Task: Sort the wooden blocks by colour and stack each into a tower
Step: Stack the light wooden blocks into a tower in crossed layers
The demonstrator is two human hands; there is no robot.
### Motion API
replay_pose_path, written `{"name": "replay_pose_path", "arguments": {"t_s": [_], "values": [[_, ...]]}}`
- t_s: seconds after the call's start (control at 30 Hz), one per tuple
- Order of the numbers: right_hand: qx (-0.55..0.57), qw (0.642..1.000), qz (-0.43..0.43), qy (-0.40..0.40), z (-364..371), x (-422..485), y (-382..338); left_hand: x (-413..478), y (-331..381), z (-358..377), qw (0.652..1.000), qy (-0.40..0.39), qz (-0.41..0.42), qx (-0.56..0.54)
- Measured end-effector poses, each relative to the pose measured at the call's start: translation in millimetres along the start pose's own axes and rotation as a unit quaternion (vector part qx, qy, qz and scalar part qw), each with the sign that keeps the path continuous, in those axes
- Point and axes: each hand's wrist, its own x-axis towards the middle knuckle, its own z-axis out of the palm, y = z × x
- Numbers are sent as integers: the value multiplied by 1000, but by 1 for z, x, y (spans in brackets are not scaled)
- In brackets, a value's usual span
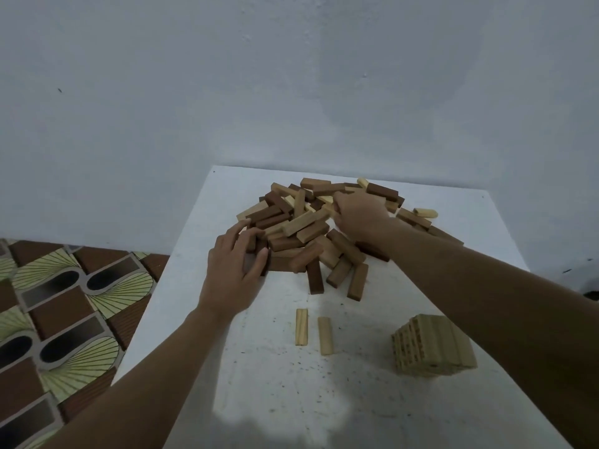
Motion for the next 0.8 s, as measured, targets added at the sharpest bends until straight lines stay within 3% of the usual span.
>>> {"name": "replay_pose_path", "arguments": {"t_s": [0.13,0.3,0.5,0.8], "values": [[-16,1000,13,7,2,5,3,0,0,0,1000,-2,0,1],[76,996,49,5,-12,-2,4,0,1,0,1000,3,4,-5],[202,979,2,10,-41,-41,-6,-3,7,-5,999,16,13,-37],[219,973,-33,-65,-76,-108,-29,-10,14,-11,995,12,-20,-102]]}}
